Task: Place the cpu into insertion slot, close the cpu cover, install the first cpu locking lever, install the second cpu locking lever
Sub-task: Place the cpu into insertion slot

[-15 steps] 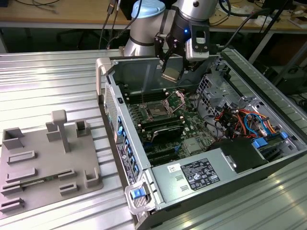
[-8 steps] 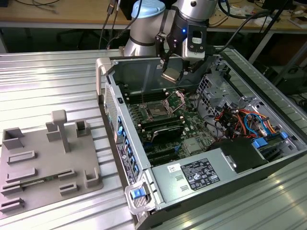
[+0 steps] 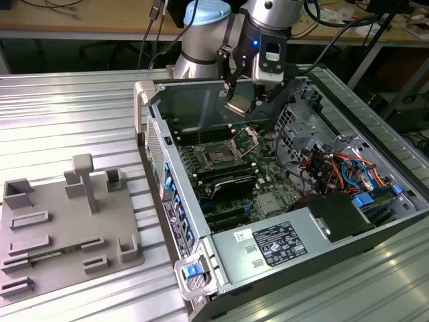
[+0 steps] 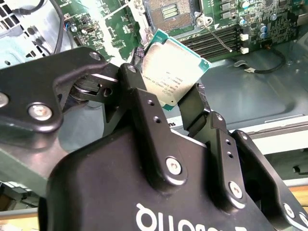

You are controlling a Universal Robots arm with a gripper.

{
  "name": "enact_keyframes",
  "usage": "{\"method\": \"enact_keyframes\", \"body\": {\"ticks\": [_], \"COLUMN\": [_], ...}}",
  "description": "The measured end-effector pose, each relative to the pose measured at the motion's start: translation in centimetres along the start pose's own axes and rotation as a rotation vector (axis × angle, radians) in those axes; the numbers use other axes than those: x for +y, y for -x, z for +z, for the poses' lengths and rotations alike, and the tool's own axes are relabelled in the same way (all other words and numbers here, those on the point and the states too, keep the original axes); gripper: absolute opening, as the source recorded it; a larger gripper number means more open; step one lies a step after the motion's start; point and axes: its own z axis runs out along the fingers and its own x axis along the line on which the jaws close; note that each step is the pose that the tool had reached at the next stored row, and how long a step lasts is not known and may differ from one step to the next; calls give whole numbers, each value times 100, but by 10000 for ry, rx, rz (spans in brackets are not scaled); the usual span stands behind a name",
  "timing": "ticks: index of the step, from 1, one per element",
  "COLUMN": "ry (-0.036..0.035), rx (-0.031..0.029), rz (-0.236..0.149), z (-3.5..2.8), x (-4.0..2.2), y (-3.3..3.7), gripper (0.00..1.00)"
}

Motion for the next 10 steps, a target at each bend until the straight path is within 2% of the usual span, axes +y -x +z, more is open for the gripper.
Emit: {"method": "enact_keyframes", "body": {"ticks": [4,10], "ry": [2,25], "rx": [-8,-116], "rz": [98,1304], "z": [2,27], "x": [0,-2], "y": [-1,0], "gripper": [55,55]}}
